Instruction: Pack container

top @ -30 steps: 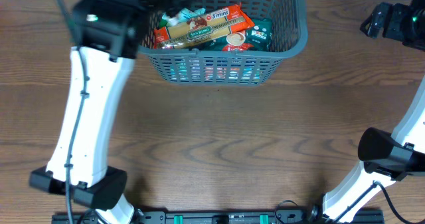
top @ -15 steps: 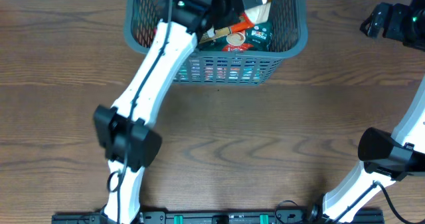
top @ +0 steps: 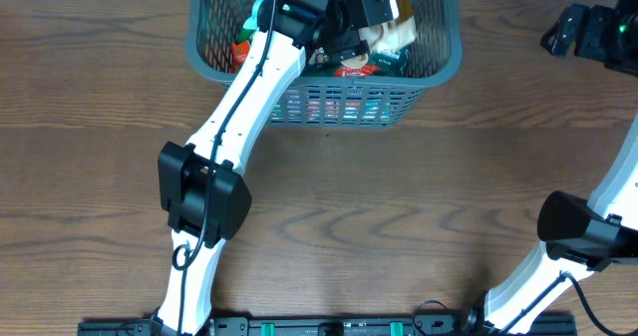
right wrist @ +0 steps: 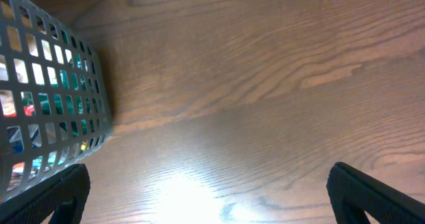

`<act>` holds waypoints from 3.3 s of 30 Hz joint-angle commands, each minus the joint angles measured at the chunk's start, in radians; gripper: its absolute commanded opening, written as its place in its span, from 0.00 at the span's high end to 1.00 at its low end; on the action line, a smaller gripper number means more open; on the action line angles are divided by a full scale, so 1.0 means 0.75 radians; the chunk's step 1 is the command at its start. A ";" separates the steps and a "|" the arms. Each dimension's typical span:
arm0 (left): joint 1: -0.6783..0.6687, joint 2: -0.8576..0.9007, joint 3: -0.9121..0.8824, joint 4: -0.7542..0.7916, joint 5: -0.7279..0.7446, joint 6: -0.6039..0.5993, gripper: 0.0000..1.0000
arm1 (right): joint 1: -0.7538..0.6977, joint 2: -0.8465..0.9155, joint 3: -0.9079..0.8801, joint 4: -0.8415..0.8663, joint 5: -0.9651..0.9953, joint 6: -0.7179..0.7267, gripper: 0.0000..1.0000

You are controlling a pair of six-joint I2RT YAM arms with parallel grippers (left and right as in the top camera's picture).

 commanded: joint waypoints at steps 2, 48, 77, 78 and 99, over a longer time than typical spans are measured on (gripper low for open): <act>0.016 0.001 0.011 0.005 -0.006 -0.031 0.01 | 0.011 0.015 -0.007 -0.005 -0.010 -0.006 0.01; 0.987 -0.855 -0.322 -0.708 -0.195 -1.163 0.01 | 0.277 0.004 -0.007 0.078 0.326 0.209 0.01; 0.658 -1.948 -1.862 -0.051 -0.267 -0.905 0.01 | 0.437 -0.608 -0.911 0.325 0.345 0.274 0.01; 0.658 -1.971 -1.875 -0.045 -0.267 -0.905 0.01 | 0.452 -0.658 -1.031 0.391 0.345 0.274 0.01; 0.624 -2.045 -2.070 0.102 -0.266 -0.906 0.01 | 0.507 -1.303 -2.292 1.012 0.370 0.308 0.01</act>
